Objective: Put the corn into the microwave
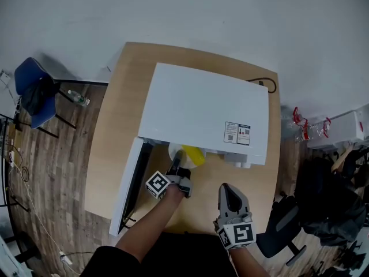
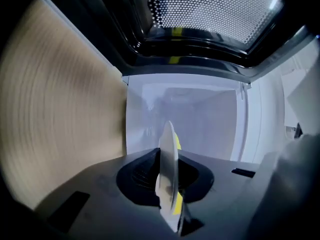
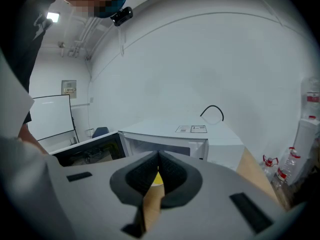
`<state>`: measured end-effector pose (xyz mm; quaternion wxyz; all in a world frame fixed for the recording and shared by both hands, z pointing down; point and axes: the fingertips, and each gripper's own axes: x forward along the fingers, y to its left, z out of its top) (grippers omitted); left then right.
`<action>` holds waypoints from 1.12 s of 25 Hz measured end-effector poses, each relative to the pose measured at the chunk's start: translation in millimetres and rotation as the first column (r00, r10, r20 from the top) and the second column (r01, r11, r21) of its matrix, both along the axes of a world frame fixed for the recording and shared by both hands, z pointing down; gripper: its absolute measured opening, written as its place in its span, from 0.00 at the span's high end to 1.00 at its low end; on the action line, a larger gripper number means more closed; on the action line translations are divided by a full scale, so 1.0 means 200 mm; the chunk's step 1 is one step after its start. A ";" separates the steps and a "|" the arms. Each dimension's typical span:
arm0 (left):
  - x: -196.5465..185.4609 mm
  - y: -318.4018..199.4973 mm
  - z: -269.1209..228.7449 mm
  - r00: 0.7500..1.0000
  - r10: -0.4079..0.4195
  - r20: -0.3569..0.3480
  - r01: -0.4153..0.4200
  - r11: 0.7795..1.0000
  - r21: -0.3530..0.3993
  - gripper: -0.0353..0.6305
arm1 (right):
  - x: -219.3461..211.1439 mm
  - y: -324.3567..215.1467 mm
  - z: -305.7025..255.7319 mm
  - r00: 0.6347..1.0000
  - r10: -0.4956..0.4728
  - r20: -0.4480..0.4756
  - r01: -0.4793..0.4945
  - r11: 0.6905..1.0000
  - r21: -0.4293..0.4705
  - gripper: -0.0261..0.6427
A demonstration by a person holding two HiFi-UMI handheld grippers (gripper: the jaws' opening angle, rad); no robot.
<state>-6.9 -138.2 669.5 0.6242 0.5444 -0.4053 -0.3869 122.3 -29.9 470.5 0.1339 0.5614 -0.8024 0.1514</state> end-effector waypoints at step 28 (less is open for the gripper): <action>-0.05 -0.17 0.11 0.990 -0.134 0.039 0.136 0.990 -0.043 0.90 | 0.03 0.10 0.10 1.000 0.023 -0.006 -0.023 0.997 -0.073 0.87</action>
